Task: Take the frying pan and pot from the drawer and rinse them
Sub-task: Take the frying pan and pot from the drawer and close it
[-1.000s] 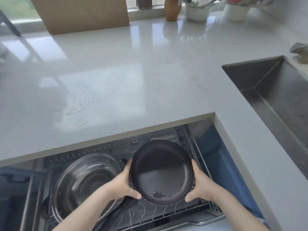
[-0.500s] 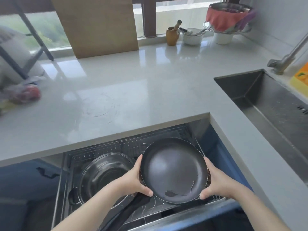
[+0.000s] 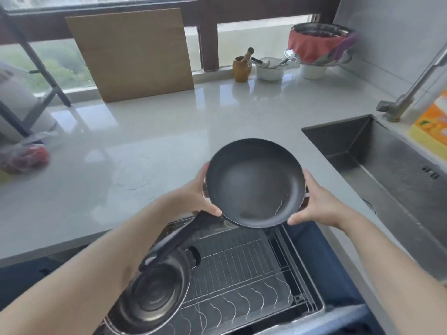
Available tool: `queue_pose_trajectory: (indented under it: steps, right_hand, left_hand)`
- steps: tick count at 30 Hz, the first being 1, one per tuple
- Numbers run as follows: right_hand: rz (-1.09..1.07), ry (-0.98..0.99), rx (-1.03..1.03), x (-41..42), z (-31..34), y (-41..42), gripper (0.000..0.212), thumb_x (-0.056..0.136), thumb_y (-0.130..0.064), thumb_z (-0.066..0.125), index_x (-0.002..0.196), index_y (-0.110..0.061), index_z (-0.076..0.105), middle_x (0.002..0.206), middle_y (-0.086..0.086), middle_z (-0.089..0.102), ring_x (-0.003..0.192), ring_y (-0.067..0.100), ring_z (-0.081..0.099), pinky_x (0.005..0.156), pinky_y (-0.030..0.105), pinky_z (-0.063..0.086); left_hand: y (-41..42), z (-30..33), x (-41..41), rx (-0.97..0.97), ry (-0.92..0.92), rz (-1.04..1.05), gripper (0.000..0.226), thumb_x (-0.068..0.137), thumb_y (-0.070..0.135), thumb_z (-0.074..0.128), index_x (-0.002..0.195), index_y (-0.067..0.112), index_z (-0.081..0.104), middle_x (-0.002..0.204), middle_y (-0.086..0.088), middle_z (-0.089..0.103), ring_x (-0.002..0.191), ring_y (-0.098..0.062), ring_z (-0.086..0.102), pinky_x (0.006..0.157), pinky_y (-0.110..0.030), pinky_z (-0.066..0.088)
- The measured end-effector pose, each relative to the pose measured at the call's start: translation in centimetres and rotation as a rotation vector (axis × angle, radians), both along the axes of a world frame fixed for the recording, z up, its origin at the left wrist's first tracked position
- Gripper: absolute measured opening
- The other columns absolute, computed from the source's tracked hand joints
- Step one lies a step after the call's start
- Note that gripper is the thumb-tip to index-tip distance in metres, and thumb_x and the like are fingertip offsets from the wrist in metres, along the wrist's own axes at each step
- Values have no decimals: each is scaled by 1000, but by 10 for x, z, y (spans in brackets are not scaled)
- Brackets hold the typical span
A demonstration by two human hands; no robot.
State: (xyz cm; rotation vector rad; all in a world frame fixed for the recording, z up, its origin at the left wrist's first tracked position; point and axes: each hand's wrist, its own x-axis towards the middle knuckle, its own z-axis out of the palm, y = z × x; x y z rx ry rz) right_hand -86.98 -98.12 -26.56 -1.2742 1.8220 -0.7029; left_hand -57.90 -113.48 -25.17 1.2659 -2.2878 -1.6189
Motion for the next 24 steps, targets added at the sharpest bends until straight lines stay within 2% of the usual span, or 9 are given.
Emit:
queue_pose_trajectory:
  steps: [1,3,6,7,12,15,19,24]
  right_hand:
    - [-1,1,-4,-3,-3,-14,119,48,-15,93,139,-46,23,121,-22,59,108,1,58,94,31,52]
    - [6,4,-14,-9,-6,-41,120,49,-13,93,142,-42,23,122,-21,58,109,-1,57,95,29,50]
    - [18,-21,-1,-20,-12,-77,114,54,-7,91,140,-39,24,120,-20,58,103,-5,57,80,14,48]
    - [22,-21,3,-25,-15,-88,113,54,-9,91,140,-39,24,120,-19,57,104,-6,56,79,14,46]
    - [44,-14,58,-45,-25,-134,118,48,-20,92,141,-41,22,125,-17,54,117,10,52,98,32,45]
    - [63,-5,75,-52,-32,-151,120,48,-21,93,142,-42,20,124,-18,53,117,11,52,98,32,44]
    - [64,-17,82,-59,-42,-165,122,48,-24,92,140,-51,18,124,-23,51,116,8,52,98,33,45]
    - [36,-23,92,-63,-52,-172,123,55,-18,92,146,-42,15,121,-24,50,115,10,52,91,27,41]
  left_hand:
    - [-15,1,-4,8,-30,12,117,72,3,82,139,57,3,105,5,52,89,-4,58,61,-27,58]
    - [-41,-1,-10,22,-79,27,118,73,4,83,139,60,2,109,2,51,95,-7,56,58,-29,57]
    - [-74,-9,-20,50,-126,53,122,71,6,84,145,56,1,114,-5,52,100,-13,59,61,-31,58]
    - [-83,-11,-24,71,-133,60,125,71,7,85,147,55,-2,116,-6,53,101,-16,60,62,-32,59]
    - [-121,-23,-43,113,-182,80,124,69,8,86,146,56,1,119,-8,55,102,-23,64,71,-40,61]
    - [-136,-29,-50,136,-192,84,123,68,6,86,145,57,5,120,-11,56,99,-28,68,74,-48,60]
    - [-154,-33,-57,157,-219,81,124,67,6,86,145,57,5,121,-11,56,97,-30,69,75,-50,60]
    - [-165,-35,-61,167,-241,72,125,69,6,86,148,53,1,123,-10,53,101,-30,67,80,-52,59]
